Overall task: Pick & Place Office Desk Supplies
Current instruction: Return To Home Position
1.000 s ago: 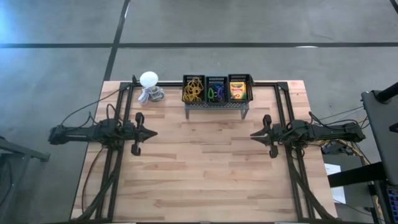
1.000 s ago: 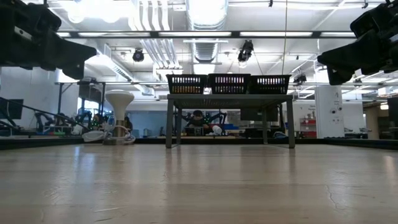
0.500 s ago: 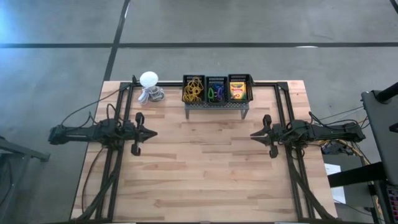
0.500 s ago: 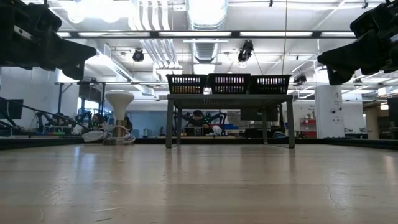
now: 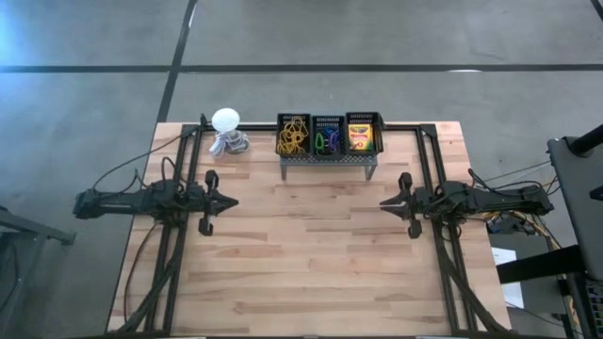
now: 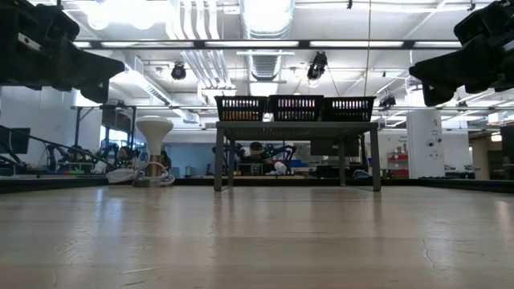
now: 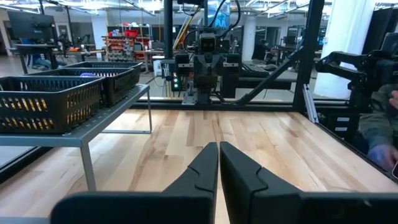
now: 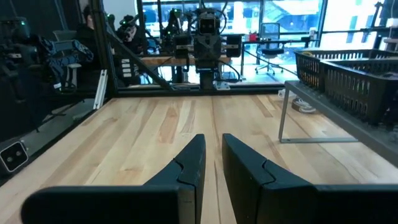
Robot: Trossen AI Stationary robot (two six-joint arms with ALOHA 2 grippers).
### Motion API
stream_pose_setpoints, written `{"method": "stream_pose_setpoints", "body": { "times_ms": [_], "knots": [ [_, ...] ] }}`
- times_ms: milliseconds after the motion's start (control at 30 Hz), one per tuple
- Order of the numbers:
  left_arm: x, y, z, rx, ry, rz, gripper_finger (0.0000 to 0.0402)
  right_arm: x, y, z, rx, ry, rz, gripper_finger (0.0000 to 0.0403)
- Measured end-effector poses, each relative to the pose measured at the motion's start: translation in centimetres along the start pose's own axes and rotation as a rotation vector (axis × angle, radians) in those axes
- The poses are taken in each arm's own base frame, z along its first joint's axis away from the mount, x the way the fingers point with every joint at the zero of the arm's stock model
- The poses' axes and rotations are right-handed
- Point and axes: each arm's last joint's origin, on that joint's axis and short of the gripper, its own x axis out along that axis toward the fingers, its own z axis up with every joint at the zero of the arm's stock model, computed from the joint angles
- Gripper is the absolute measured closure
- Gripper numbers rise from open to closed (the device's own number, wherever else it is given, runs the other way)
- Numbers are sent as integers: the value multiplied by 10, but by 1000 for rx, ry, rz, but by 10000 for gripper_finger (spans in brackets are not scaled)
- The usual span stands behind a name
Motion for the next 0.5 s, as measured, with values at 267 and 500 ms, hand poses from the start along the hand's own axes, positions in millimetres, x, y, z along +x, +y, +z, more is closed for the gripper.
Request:
{"method": "stream_pose_setpoints", "body": {
  "times_ms": [267, 500],
  "knots": [
    [0, 0, 0, 2, 0, 0, 378, 0, 0, 0, -53, -1, 0, 394],
    [0, 0, 0, 2, 0, 0, 378, 0, 0, -1, -54, 6, -1, 394]
  ]
}}
